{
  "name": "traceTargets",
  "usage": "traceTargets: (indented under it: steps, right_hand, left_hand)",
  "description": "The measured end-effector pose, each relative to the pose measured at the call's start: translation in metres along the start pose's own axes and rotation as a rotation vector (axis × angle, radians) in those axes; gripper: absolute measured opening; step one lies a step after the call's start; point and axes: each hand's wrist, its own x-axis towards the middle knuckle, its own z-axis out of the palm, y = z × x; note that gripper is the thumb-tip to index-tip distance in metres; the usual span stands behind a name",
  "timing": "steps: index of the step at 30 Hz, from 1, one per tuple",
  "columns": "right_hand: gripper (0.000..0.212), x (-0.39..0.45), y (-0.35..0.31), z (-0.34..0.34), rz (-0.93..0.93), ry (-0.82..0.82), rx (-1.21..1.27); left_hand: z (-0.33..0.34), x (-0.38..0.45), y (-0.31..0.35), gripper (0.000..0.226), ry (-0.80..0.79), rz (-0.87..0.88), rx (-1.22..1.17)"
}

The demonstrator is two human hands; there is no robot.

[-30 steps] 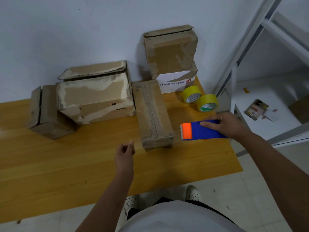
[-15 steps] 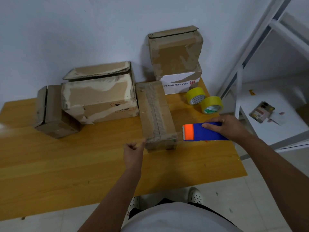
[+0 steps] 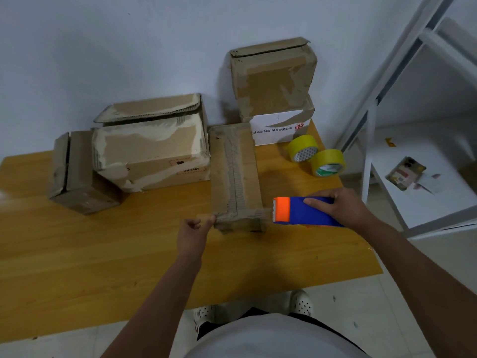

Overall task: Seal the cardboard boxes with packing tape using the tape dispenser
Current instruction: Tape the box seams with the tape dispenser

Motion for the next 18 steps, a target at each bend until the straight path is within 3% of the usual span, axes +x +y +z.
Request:
traceTargets:
  steps: [12,15,18]
  right_hand:
    - [0.027,0.001,0.01,0.005,0.071,0.002,-0.047]
    - [0.025,0.0,0.009,0.008,0.068,0.022,-0.064]
    - [0.022,-0.002,0.009,0.009,0.073,0.034,-0.072]
  left_hand:
    - [-0.003,0.001,0.003,0.056,-0.121,-0.036,0.108]
    - [-0.004,0.0,0.01,0.069,-0.121,-0.004,0.225]
    - [-0.009,0.0,0.02,0.104,-0.131,0.046,0.339]
